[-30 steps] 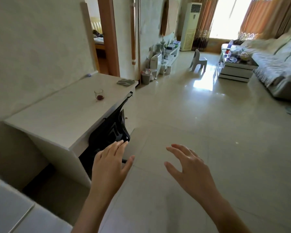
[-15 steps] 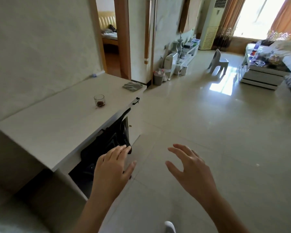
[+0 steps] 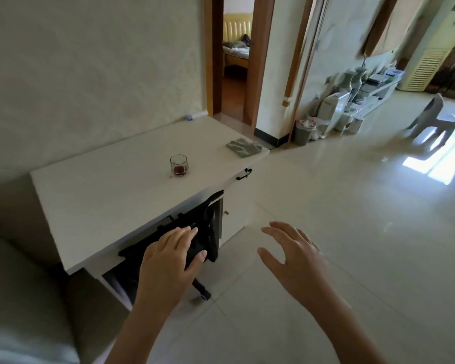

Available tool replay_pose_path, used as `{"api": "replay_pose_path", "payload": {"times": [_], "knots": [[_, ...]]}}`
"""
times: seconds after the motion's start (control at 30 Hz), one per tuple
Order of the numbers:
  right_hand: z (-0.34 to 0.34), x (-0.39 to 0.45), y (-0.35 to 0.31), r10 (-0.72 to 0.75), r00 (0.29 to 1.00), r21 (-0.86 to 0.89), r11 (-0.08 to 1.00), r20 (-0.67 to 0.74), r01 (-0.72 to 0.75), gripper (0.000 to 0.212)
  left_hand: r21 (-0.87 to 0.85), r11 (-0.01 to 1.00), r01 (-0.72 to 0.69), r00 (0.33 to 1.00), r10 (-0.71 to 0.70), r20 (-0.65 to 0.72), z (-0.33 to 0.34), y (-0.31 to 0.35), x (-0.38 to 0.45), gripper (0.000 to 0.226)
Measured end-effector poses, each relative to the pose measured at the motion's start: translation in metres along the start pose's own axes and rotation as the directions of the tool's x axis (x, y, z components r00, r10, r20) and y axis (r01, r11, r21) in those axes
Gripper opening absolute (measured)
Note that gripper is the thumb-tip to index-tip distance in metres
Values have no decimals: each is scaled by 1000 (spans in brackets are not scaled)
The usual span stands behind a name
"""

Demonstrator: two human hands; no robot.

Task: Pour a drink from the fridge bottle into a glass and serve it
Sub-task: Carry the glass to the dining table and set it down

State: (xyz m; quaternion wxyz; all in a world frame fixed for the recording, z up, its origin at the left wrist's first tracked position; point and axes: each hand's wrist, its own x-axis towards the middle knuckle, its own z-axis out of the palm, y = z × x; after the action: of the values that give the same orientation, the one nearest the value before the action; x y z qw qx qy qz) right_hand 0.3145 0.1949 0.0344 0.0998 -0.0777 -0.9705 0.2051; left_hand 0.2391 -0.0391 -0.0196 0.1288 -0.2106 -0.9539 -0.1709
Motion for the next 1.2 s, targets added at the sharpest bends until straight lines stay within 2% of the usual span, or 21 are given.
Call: {"api": "replay_pose_path", "payload": {"times": [0.17,0.67,0.93,1.2], "knots": [[10,74,16,-89,995,-11,996,53,90,42,38,995,97,995,-97,4,22,-13,54,57],[58,298,8,-273,943,-4,960,188,279,43,129,973,190,982,-190,-10,66,-73,230,55],[122,422,-29,-466,815,59,877,343,477,45,153,902,404,914,-402,-46,92,-116,276,45],[207,519,-35,-526,671,108,822,522,559,49,183,790,585,804,-595,-3,128,-158,326,52]]}}
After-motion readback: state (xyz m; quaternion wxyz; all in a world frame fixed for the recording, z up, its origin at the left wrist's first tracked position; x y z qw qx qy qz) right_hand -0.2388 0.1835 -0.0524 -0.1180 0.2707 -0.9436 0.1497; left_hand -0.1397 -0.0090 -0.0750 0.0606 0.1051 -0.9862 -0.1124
